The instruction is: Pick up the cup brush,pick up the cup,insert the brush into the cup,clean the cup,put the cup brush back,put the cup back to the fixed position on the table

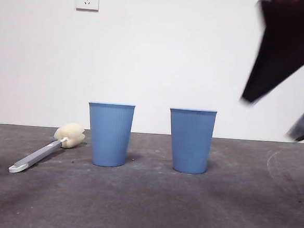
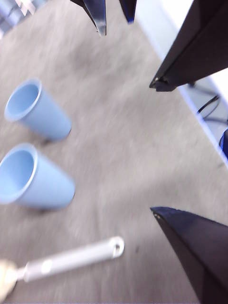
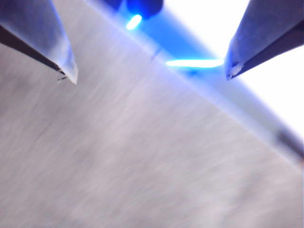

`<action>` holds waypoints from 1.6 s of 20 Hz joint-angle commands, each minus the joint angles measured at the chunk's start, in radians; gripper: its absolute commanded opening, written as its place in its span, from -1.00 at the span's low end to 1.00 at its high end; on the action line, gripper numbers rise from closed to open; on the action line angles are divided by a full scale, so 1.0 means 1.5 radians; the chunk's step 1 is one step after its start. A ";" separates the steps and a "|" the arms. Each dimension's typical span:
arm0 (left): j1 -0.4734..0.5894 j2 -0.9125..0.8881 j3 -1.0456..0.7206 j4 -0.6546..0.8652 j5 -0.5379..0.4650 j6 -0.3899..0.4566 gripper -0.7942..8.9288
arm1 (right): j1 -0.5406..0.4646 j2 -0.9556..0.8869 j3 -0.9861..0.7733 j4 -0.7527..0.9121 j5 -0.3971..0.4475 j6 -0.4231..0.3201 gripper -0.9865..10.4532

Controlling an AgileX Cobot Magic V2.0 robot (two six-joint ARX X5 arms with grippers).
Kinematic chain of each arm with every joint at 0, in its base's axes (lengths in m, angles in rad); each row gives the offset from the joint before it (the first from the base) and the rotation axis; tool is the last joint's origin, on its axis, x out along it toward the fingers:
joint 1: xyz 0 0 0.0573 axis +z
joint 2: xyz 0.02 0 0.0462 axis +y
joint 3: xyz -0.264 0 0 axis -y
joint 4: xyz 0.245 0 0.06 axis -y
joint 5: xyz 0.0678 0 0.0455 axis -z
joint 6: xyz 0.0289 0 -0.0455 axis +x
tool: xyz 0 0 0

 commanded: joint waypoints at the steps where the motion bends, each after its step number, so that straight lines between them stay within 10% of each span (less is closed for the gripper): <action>1: -0.002 0.000 -0.006 0.000 0.040 0.022 0.00 | 0.001 -0.065 0.022 -0.059 -0.020 0.009 0.16; 8: -0.002 0.000 -0.006 -0.008 0.079 0.022 -0.05 | 0.001 -0.168 0.130 -0.196 -0.020 0.011 -0.05; 12: -0.002 0.000 -0.006 -0.010 0.079 0.026 -0.87 | 0.001 -0.170 0.151 -0.217 -0.018 0.002 -0.84; 32: -0.001 0.026 -0.006 -0.006 0.074 0.027 -0.84 | 0.001 -0.169 0.151 -0.221 0.078 -0.001 -0.83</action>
